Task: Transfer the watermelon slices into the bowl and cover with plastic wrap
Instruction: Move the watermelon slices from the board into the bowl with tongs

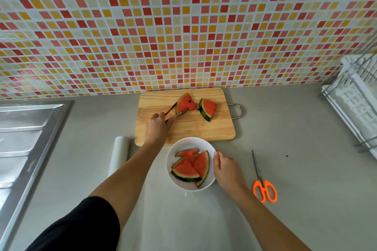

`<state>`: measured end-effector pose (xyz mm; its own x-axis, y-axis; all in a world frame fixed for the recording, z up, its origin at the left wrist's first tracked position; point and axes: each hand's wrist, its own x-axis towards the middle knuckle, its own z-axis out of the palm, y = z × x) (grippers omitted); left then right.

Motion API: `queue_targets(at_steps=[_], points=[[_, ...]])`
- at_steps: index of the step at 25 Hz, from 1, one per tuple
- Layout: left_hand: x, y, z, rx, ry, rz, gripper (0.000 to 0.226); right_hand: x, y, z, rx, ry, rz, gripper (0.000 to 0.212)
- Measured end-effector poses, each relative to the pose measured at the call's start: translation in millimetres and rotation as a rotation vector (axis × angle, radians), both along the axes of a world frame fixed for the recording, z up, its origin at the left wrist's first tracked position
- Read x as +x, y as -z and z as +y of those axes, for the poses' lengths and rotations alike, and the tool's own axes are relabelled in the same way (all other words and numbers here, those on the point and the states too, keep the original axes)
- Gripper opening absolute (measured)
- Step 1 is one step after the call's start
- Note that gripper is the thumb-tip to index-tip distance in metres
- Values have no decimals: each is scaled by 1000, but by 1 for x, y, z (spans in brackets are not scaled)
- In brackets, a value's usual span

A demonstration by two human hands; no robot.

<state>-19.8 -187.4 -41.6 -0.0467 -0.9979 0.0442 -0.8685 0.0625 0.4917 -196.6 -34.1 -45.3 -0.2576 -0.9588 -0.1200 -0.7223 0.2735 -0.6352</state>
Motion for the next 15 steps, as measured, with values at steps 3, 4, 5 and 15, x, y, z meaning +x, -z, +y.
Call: queue_targets(at_steps=[3,4,5,15], points=[[4,-2,-4,-29,-1,35,42,0,-2,1,-16,0,-1,43],[5,-3,-5,-32,0,38,42,0,-2,1,-21,-4,0,43],[6,-4,-7,-25,0,47,41,0,-3,1,-22,-8,0,43],[21,-12,-13,435,-341,812,36,-1,-4,1,-24,-27,14,32]])
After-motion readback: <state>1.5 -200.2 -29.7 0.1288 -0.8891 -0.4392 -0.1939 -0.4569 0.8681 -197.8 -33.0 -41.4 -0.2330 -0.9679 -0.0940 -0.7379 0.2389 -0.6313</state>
